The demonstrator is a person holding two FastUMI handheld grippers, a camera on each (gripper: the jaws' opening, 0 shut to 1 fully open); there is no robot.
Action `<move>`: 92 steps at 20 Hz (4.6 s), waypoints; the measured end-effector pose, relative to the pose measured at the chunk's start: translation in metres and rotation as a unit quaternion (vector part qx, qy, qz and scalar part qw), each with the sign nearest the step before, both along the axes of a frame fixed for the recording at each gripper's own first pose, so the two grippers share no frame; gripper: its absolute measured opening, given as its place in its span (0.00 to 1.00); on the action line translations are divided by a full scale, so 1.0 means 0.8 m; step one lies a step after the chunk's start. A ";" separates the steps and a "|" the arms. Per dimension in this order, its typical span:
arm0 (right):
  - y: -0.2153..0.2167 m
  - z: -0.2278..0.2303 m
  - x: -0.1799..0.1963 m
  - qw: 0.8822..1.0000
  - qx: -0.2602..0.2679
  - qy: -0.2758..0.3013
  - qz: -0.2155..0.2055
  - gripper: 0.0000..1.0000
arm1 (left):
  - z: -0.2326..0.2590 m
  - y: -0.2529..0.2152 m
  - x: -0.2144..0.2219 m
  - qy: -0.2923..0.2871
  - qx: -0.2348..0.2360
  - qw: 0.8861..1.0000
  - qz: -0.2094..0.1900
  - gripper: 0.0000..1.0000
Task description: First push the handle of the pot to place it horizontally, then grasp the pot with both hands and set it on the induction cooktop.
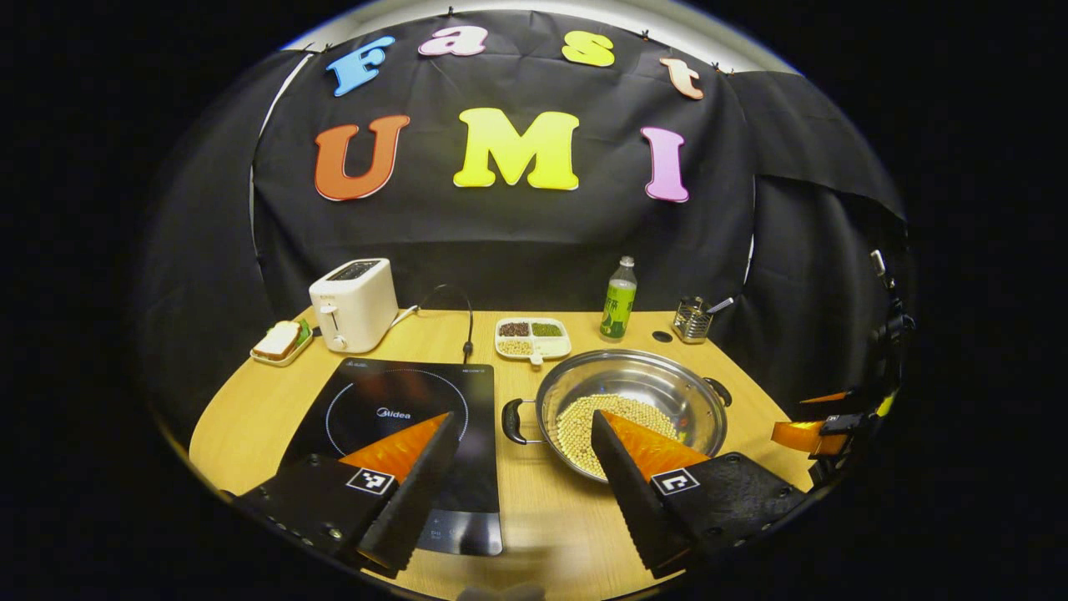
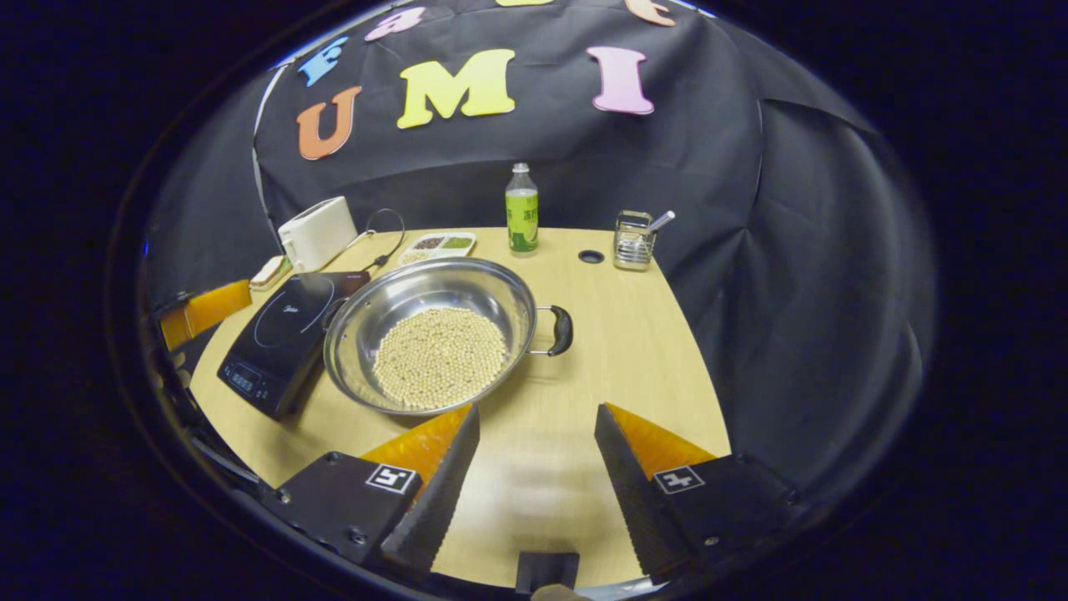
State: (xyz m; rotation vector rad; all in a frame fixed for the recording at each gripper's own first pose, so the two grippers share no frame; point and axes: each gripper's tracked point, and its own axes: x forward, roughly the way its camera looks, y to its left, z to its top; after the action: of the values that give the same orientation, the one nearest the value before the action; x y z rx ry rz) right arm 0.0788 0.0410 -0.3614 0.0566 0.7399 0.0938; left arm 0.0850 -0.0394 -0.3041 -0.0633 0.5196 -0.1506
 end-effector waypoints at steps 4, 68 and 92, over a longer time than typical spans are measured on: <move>0.004 -0.020 0.051 1.000 0.007 0.012 0.005 0.89 | -0.035 -0.004 0.034 0.030 0.006 0.999 0.015 0.95; 0.197 0.019 0.131 0.996 0.026 0.077 0.034 0.58 | -0.078 0.171 0.072 0.162 0.024 0.984 0.068 0.57; 0.381 0.011 0.164 0.993 0.036 0.098 0.062 0.58 | -0.094 0.357 0.098 0.182 0.036 0.977 0.102 0.57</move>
State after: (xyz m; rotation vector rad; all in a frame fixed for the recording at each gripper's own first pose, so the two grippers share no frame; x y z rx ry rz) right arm 0.2102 0.3456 -0.3523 0.0903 0.9372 0.2359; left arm 0.1632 0.2458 -0.3790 -0.0744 0.8803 0.0841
